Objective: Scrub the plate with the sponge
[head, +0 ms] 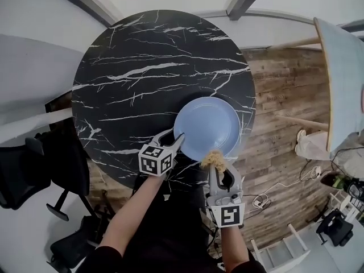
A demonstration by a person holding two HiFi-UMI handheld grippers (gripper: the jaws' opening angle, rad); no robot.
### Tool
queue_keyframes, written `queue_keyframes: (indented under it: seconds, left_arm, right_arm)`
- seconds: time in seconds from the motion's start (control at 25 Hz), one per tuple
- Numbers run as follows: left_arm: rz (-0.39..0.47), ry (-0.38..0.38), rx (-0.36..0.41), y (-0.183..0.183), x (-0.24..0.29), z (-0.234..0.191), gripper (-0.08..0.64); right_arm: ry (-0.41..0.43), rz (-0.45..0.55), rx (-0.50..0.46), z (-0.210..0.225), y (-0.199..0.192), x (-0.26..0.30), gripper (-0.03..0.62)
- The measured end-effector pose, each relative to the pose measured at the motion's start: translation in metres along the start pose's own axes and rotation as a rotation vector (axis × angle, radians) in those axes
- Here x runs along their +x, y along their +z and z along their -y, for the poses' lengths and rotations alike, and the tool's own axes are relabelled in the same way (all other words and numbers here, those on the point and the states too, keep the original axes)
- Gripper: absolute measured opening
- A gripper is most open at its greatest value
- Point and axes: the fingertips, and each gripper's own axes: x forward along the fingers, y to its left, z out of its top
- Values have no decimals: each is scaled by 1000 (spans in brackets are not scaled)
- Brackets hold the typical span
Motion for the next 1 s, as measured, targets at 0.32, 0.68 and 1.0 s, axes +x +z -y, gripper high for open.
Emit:
queue_keyframes:
  seconds: [0.32,0.68,1.0]
  left_arm:
    - [-20,37,-35,-11,-6,-7,80]
    - [-58,108,-104,-48,-47,-32,39]
    - [-82,72,-70,-51,-45,-30,45]
  right_arm:
    - [30,-57,-29,-5,-14,3,40]
    - [106,-234,-137,-31,-61,16,41]
    - [224,-396,-231,-64,-121,52,41]
